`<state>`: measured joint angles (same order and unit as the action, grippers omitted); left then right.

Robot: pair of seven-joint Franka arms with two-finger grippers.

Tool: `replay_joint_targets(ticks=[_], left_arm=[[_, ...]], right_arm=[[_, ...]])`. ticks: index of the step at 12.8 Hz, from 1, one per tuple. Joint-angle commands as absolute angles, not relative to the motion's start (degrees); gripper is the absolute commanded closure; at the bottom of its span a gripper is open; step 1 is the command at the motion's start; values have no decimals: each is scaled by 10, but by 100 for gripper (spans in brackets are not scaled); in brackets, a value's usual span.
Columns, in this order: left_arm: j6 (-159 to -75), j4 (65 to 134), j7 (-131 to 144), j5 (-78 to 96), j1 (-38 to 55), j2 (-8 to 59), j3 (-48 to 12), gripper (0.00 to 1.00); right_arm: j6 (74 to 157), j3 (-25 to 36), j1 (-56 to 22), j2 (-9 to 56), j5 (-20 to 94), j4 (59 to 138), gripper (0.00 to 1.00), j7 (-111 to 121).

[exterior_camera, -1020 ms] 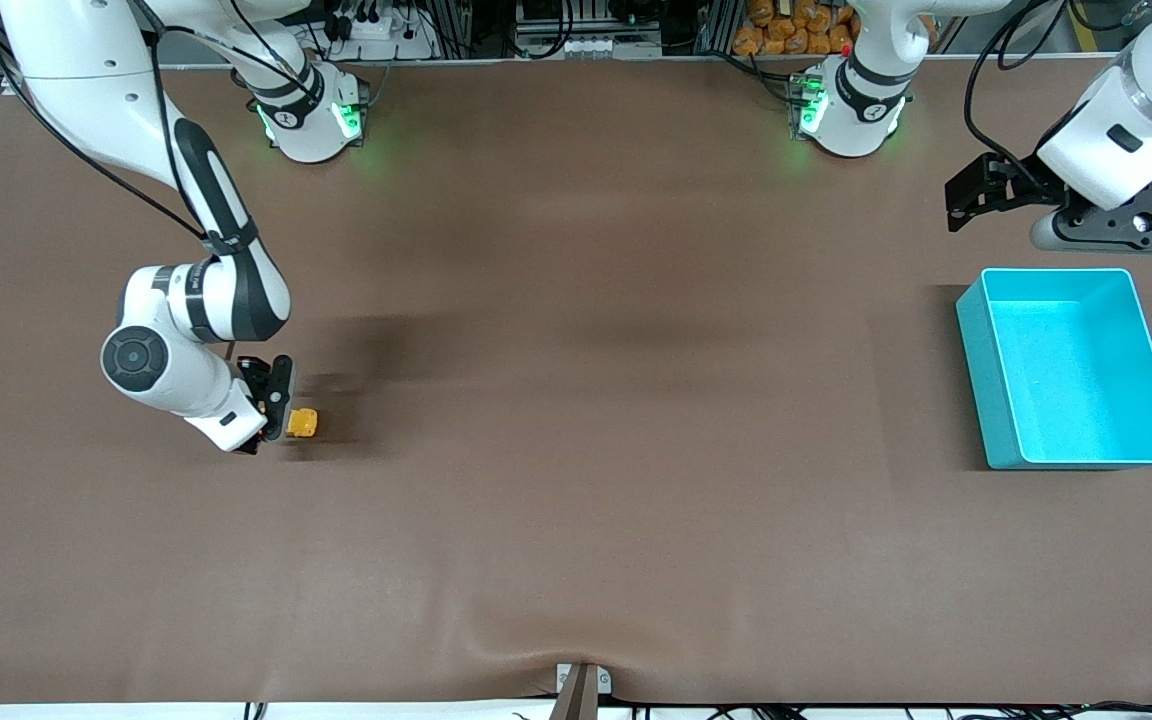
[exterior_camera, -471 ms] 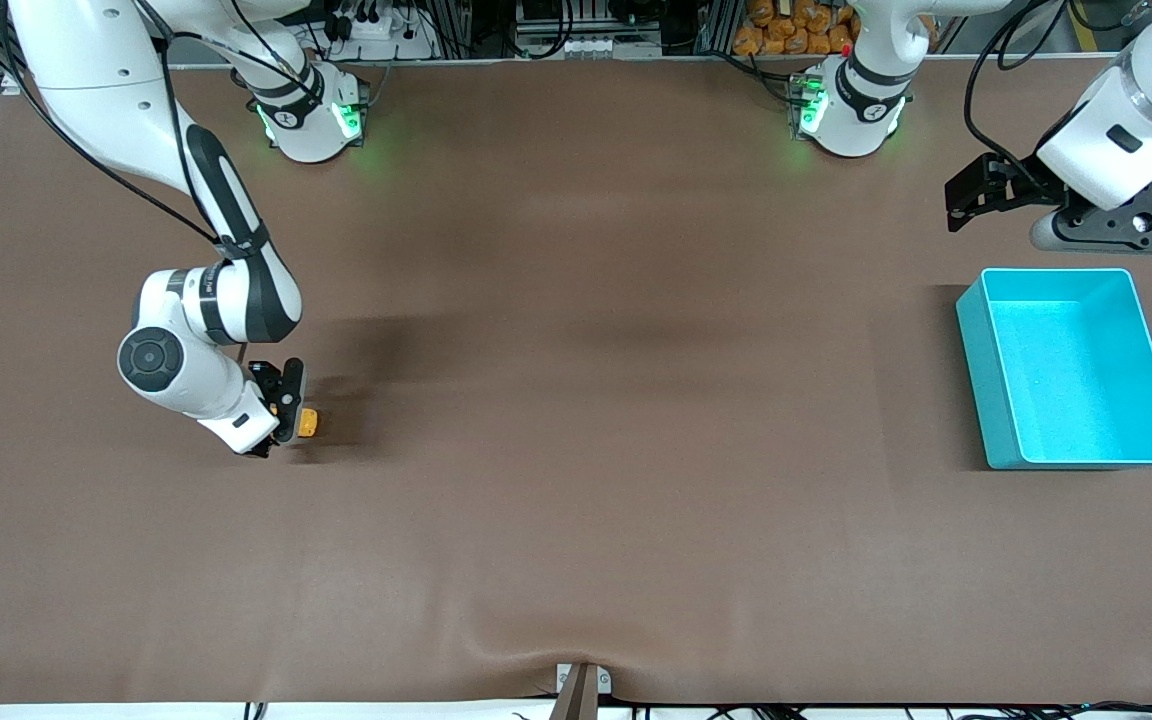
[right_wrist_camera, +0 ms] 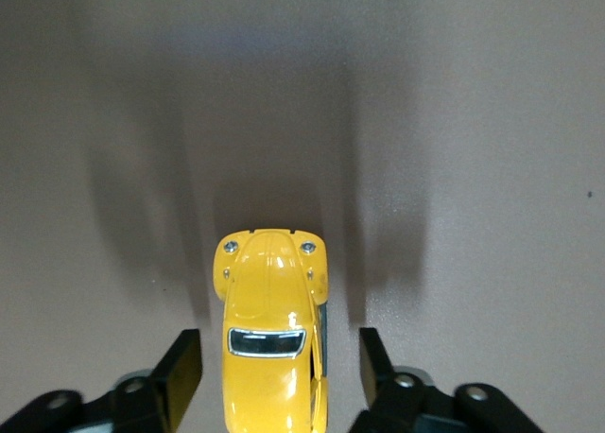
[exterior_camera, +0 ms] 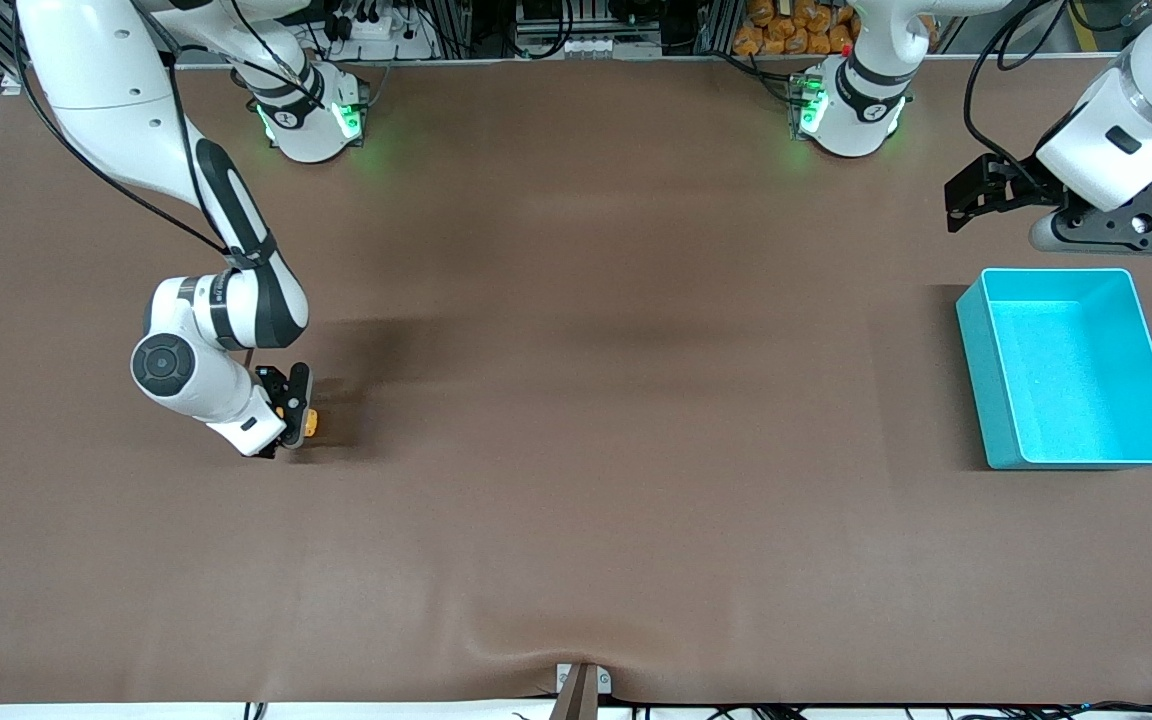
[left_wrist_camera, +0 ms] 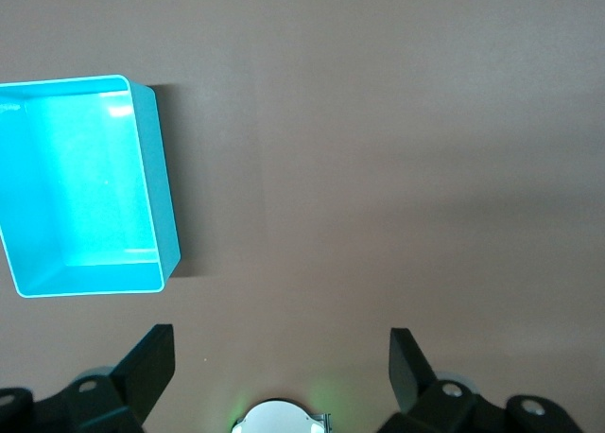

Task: Wind and store yellow beetle car
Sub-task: 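Close the right gripper around the yellow car's body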

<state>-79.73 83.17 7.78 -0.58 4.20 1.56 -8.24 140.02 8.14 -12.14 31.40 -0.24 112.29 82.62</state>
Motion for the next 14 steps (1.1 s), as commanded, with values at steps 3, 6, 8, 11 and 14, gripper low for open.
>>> replay_joint_targets(ticks=[3, 6, 8, 11, 14], left_arm=[[-802, 834, 78, -1, 38, 14, -84, 0], [-802, 834, 78, -2, 38, 14, -84, 0], [-802, 834, 78, -2, 38, 14, -84, 0], [-802, 834, 78, -2, 38, 14, -84, 0], [-802, 834, 78, -2, 38, 14, -84, 0]], right_arm=[[1404, 83, -120, 329, 9, 1116, 73, 839], [1404, 82, -120, 330, 9, 1116, 74, 838], [1404, 83, -114, 330, 9, 1116, 74, 840], [1404, 83, -102, 335, 9, 1114, 74, 842], [1404, 83, -80, 337, 9, 1114, 74, 868]])
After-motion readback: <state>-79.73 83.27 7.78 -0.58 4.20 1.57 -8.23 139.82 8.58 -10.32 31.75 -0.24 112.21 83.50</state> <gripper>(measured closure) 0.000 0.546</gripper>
